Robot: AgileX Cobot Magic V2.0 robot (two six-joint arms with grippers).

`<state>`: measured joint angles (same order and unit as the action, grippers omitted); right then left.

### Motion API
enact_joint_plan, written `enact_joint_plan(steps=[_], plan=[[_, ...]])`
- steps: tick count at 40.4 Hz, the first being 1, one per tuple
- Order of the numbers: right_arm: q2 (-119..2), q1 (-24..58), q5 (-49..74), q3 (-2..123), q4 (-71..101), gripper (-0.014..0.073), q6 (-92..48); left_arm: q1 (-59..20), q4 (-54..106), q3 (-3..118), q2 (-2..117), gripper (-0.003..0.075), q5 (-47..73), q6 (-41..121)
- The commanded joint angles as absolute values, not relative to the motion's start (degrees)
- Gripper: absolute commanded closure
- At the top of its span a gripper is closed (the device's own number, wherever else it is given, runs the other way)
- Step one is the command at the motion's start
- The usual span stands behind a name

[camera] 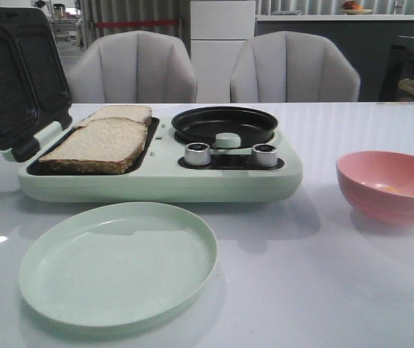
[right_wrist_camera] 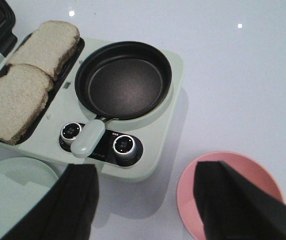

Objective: Make breakfast with bread and shrimp

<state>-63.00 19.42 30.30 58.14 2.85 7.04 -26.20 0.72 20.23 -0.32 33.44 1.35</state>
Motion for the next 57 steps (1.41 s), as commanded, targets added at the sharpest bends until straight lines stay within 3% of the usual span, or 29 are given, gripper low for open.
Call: enact_joint_plan(steps=[1, 16, 32, 57], plan=[[-55.4, 19.0, 24.0, 55.9, 1.6, 0.0071, 7.1, -26.2, 1.1, 21.8, -1.4, 0.0356, 28.6, 0.8], [-29.7, 19.0, 14.8, 34.5, 1.0, 0.0071, 7.0, -26.2, 1.1, 21.8, -1.4, 0.0356, 28.6, 0.8], [1.1, 19.0, 13.1, 17.0, -3.3, 0.0071, 6.4, -26.2, 1.1, 21.8, -1.4, 0.0356, 28.6, 0.8], [-0.1, 19.0, 12.2, 11.5, -5.6, 0.0071, 6.3, -26.2, 1.1, 21.8, -1.4, 0.0356, 28.3, 0.8]])
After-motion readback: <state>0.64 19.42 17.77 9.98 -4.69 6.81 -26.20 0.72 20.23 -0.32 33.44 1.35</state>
